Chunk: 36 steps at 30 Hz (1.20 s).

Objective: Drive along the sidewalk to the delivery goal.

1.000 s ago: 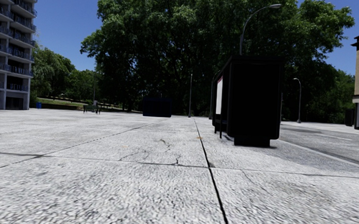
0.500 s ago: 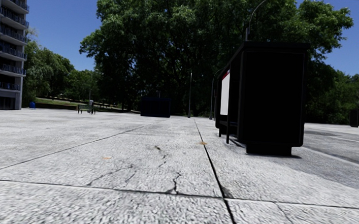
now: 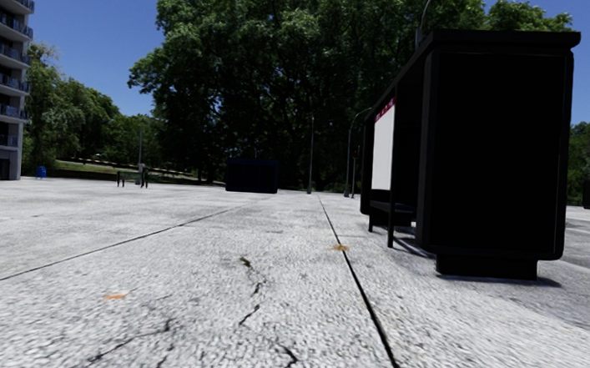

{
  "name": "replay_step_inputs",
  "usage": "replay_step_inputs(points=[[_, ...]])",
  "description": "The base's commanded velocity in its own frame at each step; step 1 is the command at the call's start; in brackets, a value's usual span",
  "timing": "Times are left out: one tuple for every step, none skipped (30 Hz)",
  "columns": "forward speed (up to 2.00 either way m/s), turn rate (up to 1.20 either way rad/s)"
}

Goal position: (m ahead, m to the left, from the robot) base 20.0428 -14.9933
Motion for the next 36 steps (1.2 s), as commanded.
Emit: replay_step_inputs(points=[[2.00,-0.16],[2.00,-0.16],[2.00,-0.16],[2.00,-0.16],[2.00,-0.16],[2.00,-0.16],[2.00,-0.16],[2.00,-0.16],[2.00,-0.16],[2.00,-0.16],[2.00,-0.16],[2.00,-0.16],[2.00,-0.16],[2.00,-0.16],[2.00,-0.16],[2.00,-0.17],[2.00,-0.17],[2.00,-0.18],[2.00,-0.20],[2.00,-0.20],[2.00,-0.20],[2.00,-0.20],[2.00,-0.20],[2.00,-0.20],[2.00,-0.20],[2.00,-0.20],[2.00,-0.20],[2.00,-0.20],[2.00,-0.20],[2.00,-0.20],[2.00,-0.20],[2.00,-0.20],[2.00,-0.20],[2.00,-0.20],[2.00,-0.21],[2.00,-0.21]])
